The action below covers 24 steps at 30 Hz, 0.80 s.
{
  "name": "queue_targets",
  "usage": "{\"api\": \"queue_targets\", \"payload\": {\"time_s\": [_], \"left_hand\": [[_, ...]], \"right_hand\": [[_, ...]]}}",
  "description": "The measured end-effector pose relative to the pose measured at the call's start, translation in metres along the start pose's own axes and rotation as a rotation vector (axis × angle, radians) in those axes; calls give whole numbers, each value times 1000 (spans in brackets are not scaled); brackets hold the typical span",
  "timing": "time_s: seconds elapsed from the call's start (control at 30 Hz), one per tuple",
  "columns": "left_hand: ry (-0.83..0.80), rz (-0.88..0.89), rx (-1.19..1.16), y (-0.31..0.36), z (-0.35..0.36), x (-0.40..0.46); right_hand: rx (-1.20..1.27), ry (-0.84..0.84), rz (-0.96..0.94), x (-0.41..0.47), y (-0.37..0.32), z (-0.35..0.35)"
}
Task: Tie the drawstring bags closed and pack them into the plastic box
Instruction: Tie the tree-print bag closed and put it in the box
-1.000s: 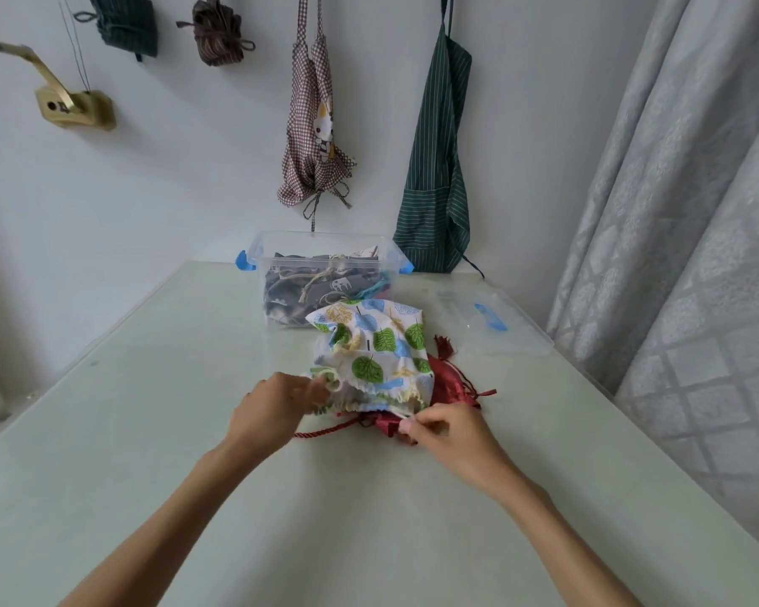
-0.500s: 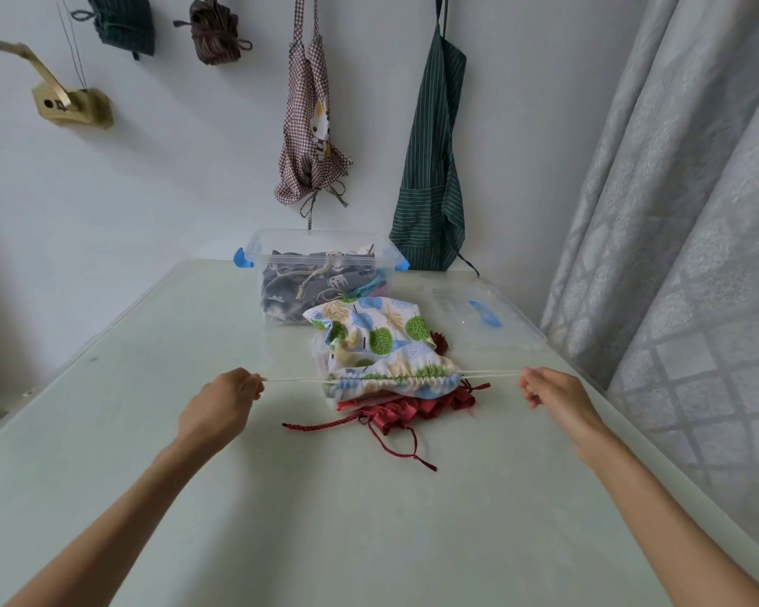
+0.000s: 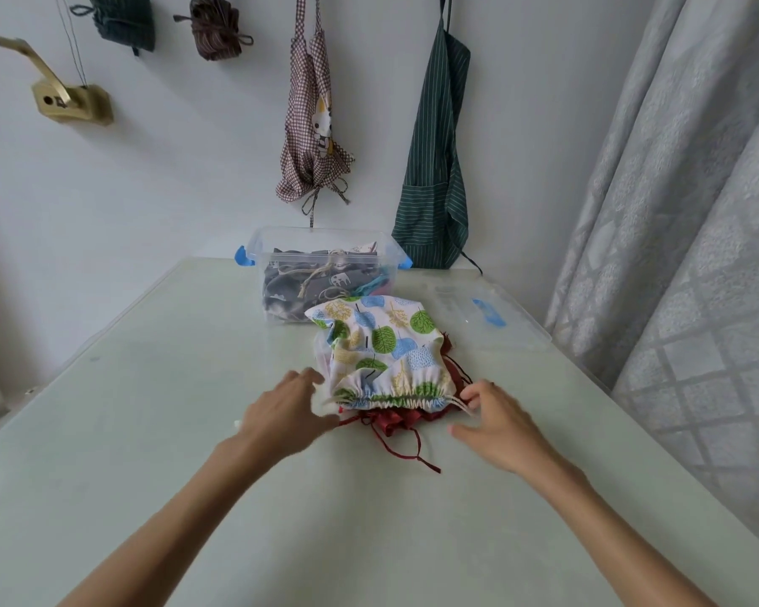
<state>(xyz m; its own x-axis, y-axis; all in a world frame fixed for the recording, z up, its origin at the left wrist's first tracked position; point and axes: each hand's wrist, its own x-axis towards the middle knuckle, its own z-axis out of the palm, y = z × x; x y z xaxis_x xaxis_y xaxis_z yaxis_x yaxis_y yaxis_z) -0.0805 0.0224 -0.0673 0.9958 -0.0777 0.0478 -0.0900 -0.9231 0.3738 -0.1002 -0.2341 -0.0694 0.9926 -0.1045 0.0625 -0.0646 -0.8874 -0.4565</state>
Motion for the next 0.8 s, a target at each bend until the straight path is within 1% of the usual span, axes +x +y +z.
{"api": "queue_targets", "payload": {"time_s": [0.03, 0.1, 0.13, 0.17, 0.23, 0.27, 0.3, 0.33, 0.4, 0.43, 0.47, 0.57, 0.63, 0.7, 0.8], "left_hand": [[-69, -7, -13, 5, 8, 1], [-96, -52, -39, 8, 20, 3], [-79, -70, -56, 8, 23, 4], [-60, -60, -75, 6, 24, 3], [-56, 30, -143, 0, 20, 1], [-62, 94, -229, -3, 15, 0], [-67, 164, -350, -5, 9, -2], [-51, 219, -480, -6, 3, -4], [58, 259, -667, -10, -3, -3], [118, 264, -667, -11, -4, -3], [156, 277, -619, -14, -3, -2], [185, 318, -466, -25, -4, -3], [221, 307, -421, -43, -10, 1], [204, 289, -359, -59, -14, 5], [197, 235, -278, -58, -9, 8]], "right_hand": [[44, -69, 30, 3, 0, 9], [223, -107, 64, 10, -1, 21], [274, -86, 63, 13, 0, 23], [276, -46, 40, 14, 1, 23], [188, 56, -43, 14, 3, 16], [175, 92, -99, 11, 3, 10], [195, 87, -151, 9, 4, 3], [244, 45, -202, 7, 4, -4], [345, -13, -293, 6, 3, -14], [359, 7, -325, 5, 3, -16], [354, 36, -354, 4, 2, -20], [308, 83, -401, 4, 9, -34], [344, 97, -374, 10, 30, -42], [360, 78, -329, 16, 50, -46], [345, 58, -258, 18, 57, -30]]}}
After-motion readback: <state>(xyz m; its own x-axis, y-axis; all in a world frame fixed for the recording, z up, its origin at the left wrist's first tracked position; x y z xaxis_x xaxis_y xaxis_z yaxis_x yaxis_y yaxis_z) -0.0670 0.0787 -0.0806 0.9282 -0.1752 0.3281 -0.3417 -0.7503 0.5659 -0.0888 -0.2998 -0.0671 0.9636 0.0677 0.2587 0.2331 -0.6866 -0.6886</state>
